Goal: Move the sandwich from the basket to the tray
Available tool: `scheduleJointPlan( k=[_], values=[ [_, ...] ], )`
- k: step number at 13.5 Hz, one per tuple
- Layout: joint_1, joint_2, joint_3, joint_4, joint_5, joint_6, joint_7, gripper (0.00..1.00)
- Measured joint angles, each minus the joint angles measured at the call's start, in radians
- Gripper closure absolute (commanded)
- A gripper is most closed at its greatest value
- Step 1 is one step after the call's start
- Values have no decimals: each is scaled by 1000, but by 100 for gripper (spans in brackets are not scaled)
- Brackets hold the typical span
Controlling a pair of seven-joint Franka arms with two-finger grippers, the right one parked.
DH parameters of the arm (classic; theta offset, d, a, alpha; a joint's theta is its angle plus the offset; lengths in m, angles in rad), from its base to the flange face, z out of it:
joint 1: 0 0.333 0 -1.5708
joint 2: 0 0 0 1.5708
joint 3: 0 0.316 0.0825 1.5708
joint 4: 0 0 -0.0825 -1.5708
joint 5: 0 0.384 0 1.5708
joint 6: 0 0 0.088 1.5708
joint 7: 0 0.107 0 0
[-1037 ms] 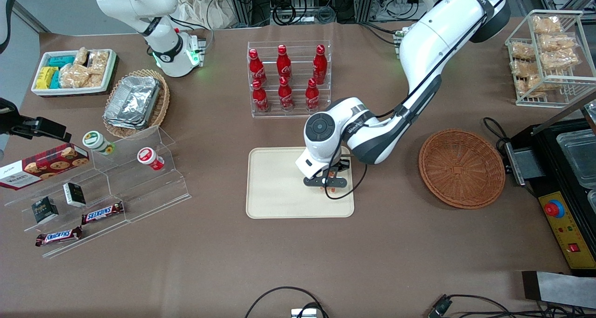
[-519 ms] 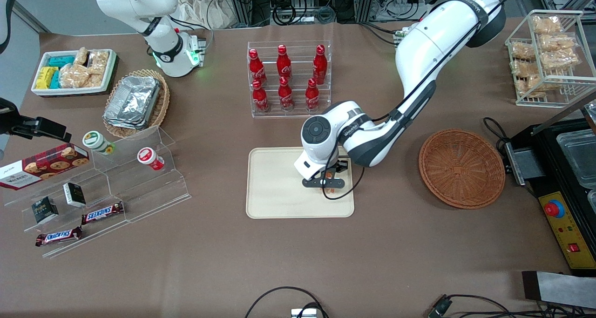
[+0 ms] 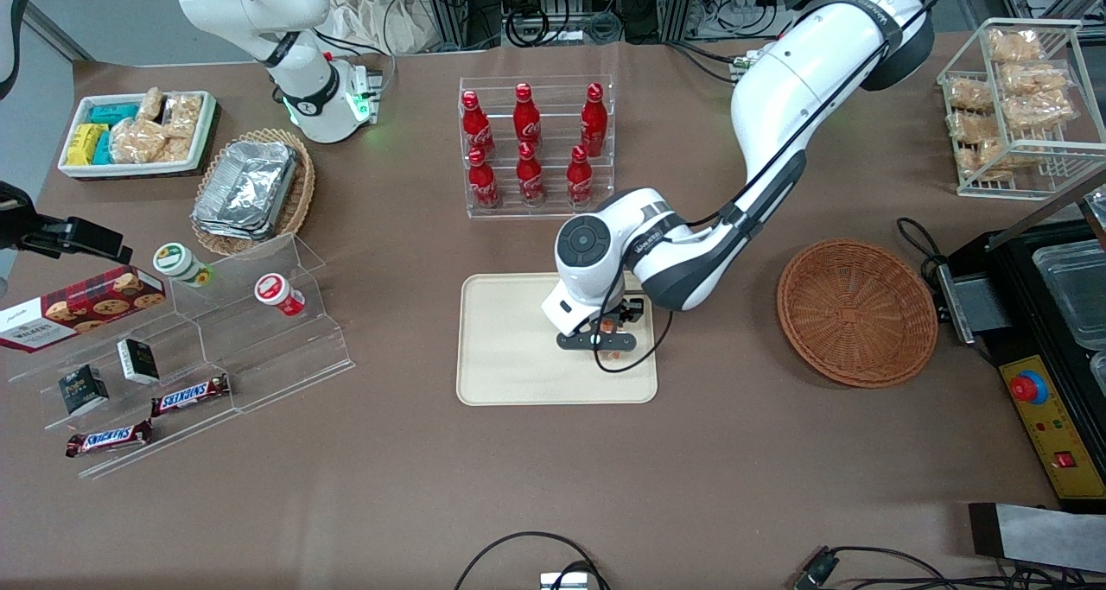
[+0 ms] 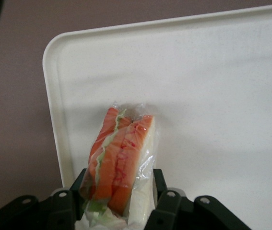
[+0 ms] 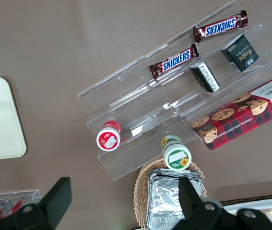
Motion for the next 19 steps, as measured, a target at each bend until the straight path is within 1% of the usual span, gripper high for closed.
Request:
scheduleJointPlan(
  k=[1,5,10,15,17,19],
  values=[
    [0,0,1,4,1,-2,0,37],
    [7,-6,3,26,1,-38,-4,36],
    [69,-62,3,46,1,-85,-5,36],
    [75,-82,3,106,-13,-167,-11,34],
    [108,-97,3,127,-29,-178,-14,33],
    [158,-125,4,134,-55,-179,-13,29]
  ],
)
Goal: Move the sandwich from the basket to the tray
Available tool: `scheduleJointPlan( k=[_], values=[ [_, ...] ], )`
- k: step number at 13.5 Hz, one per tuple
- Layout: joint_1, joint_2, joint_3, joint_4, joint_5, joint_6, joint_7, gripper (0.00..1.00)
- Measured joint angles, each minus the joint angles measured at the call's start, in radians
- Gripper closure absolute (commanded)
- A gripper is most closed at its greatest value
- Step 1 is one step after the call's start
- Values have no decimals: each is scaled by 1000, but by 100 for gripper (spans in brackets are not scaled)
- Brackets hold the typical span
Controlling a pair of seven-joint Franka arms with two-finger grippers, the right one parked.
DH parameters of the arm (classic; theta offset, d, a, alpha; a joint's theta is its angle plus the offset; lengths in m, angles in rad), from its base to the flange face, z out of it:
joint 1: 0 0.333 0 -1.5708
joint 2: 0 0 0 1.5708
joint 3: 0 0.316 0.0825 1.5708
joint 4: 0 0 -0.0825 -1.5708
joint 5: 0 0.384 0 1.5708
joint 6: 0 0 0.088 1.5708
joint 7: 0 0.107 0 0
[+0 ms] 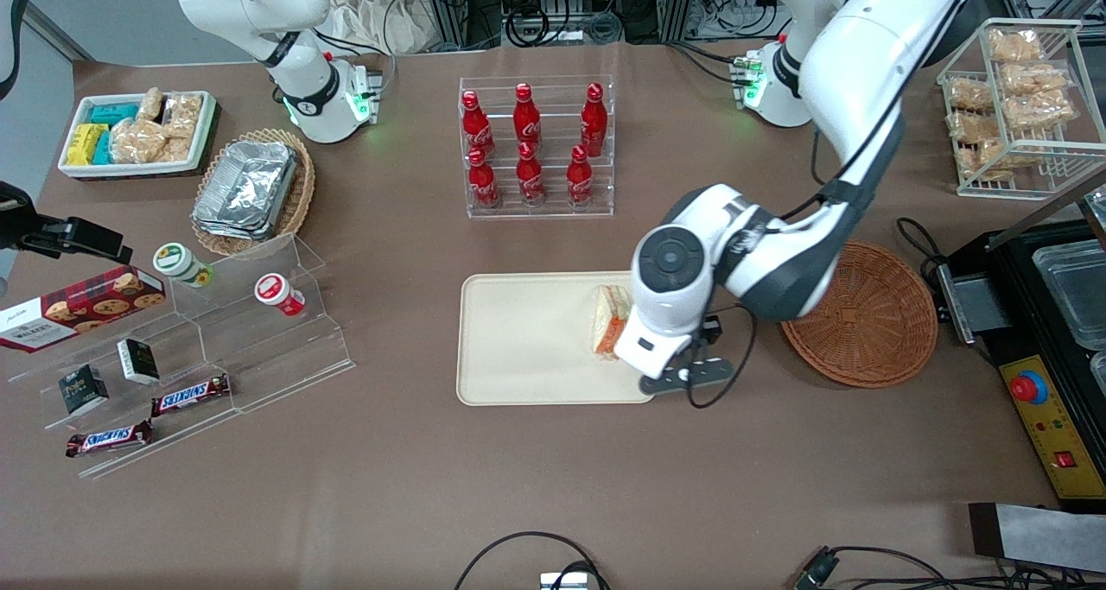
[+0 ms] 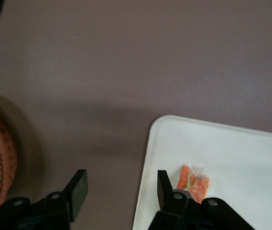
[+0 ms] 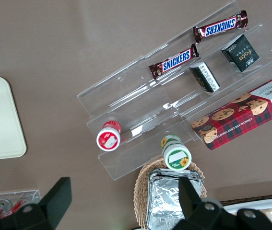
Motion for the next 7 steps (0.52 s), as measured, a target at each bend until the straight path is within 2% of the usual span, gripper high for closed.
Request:
scheduleJointPlan(
  k=[2,5,7],
  values=[
    [48,-34,0,2,-28,-3,2,27],
    [92,-82,1,3,-52,-68,2,12],
    [119,-103,2,3,-56,-99,0,7]
  ],
)
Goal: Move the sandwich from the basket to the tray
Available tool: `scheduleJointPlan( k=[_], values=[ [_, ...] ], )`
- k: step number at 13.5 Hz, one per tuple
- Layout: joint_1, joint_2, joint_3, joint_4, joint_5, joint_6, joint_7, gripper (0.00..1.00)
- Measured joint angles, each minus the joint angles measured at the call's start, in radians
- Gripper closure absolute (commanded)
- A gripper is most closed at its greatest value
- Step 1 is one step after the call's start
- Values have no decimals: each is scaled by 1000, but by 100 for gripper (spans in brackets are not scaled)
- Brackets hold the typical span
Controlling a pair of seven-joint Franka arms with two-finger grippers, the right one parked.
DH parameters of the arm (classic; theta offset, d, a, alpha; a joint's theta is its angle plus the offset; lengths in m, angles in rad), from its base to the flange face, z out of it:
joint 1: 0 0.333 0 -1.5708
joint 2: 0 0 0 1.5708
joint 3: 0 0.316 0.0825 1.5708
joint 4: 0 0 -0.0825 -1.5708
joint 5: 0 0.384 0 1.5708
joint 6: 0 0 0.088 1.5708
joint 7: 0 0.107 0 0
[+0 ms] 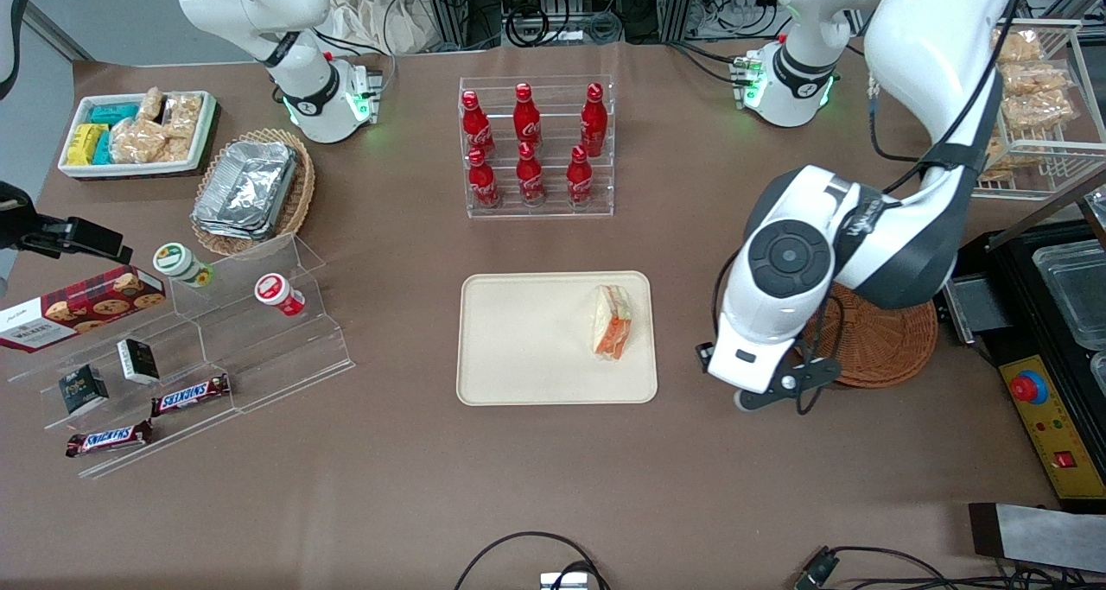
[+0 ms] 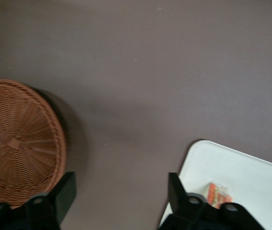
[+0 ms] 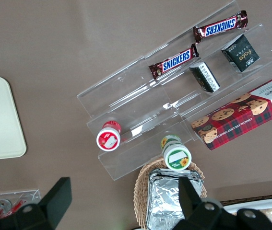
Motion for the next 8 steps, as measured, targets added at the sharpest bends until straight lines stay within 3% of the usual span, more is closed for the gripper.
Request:
scheduleJointPlan(
  k=[3,8],
  values=[
    [23,-4,0,0,-3,-1,0,0],
    [46,-23,1,0,-3,-4,1,0]
  ],
)
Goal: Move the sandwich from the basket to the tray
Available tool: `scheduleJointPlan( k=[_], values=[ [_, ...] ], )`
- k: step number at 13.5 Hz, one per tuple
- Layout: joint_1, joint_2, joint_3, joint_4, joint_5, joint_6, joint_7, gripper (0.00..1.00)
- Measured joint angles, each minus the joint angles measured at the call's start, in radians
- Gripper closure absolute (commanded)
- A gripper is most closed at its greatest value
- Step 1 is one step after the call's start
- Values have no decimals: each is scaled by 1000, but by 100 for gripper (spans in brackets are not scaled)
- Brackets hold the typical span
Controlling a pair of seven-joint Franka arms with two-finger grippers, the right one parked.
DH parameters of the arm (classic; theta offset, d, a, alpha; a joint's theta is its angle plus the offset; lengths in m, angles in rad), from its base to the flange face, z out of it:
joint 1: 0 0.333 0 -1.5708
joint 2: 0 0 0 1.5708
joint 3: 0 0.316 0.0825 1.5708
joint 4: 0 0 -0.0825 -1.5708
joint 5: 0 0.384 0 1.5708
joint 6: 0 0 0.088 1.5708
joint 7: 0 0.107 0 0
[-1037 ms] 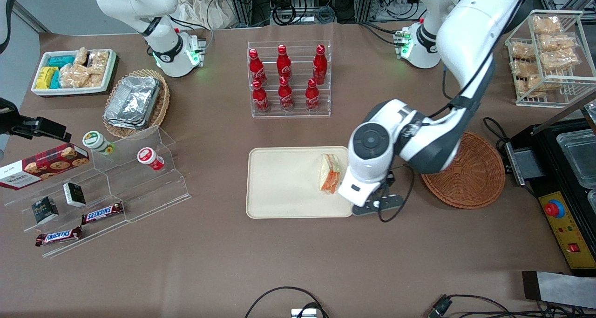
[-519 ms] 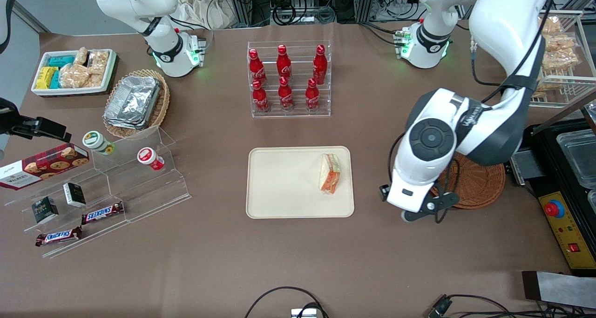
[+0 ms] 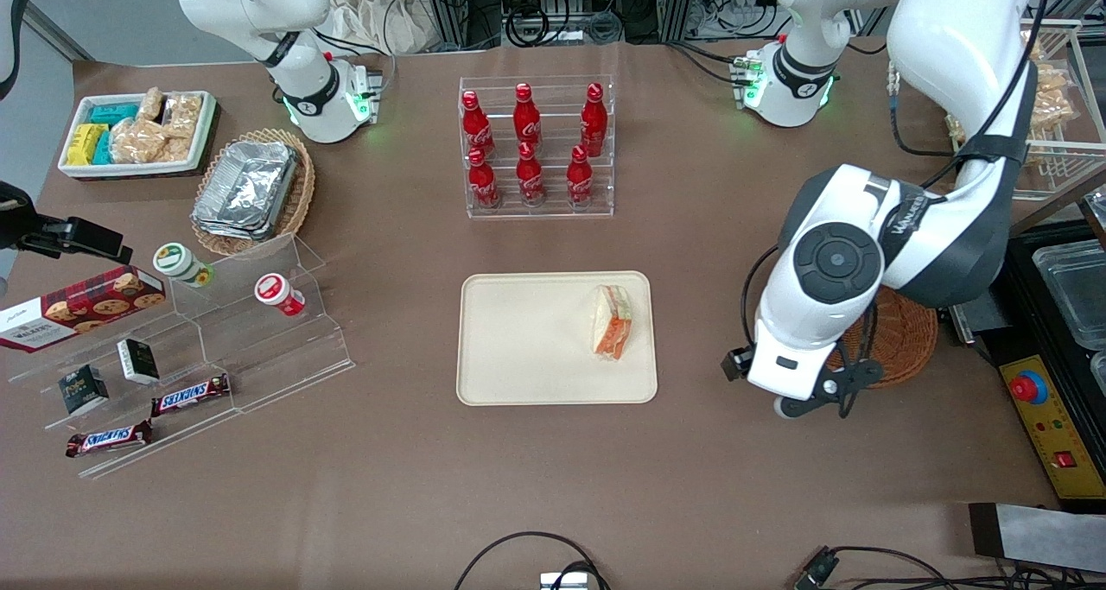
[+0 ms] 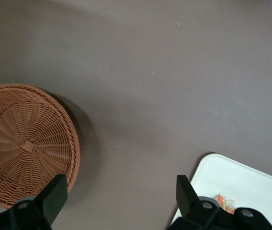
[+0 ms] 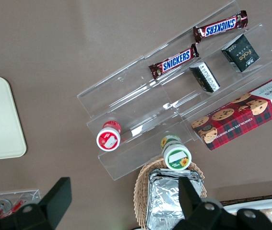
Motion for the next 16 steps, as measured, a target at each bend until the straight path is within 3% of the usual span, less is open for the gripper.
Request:
scheduleJointPlan(
  k=[3,8,16],
  values=[
    [28,-47,18,-13,-10,-22,43,0],
    [25,-201,198,-147,-177,-27,275,0],
    [2,-409,366,-342,-277,2,508,0]
  ],
)
